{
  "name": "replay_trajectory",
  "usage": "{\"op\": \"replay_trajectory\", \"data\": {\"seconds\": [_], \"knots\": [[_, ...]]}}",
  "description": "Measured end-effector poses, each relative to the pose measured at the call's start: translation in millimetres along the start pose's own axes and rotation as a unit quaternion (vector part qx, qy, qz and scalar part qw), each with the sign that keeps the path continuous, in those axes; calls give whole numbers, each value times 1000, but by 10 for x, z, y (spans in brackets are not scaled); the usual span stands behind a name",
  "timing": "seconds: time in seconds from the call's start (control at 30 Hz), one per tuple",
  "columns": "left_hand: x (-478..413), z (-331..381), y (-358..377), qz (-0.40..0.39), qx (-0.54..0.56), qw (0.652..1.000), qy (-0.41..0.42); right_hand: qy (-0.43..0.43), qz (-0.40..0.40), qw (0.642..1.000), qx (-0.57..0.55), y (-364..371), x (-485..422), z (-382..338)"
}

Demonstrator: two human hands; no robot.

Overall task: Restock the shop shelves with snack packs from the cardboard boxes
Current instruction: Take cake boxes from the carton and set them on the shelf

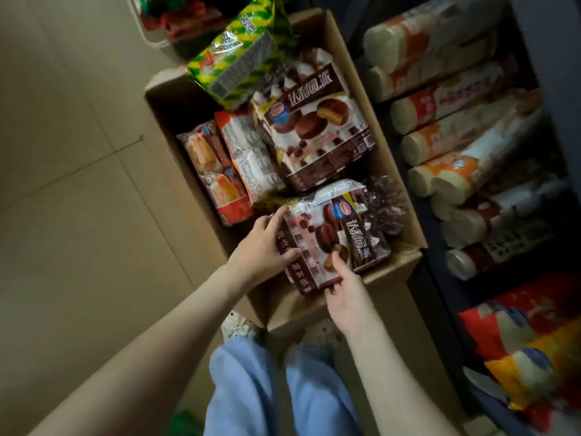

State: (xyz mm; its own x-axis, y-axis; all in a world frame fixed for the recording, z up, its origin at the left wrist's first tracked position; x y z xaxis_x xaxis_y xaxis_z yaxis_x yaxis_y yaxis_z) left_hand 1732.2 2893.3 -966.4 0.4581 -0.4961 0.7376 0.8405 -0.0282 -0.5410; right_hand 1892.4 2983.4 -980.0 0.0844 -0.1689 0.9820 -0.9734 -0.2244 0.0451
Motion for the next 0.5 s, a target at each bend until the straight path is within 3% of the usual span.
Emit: {"op": "replay_trajectory", "data": {"seconds": [0.27,0.4,0.5], "knots": [[159,-48,-23,-14,67,995,-65,-12,82,996,21,-34,178,-76],[518,196,-87,-32,55,997,-31,-8,31,999,-5,19,617,-140],[990,290,-309,-39,87,994,-54,-62,95,991,77,-53,1191,-279]]}}
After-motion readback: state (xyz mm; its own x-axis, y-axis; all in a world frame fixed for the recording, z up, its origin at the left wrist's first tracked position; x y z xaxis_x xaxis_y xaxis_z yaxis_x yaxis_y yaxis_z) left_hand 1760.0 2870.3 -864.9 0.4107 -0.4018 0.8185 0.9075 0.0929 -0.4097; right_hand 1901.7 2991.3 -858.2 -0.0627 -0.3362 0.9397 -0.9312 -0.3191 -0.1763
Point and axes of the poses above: each hand's wrist, its own x-axis away from the middle knuckle, its own y-axis out of the palm, z = x × y, the point moved 8 cm from there along -x, towards the middle knuckle, and after that the axes turned 10 degrees about -x, right-handed, at the moved point
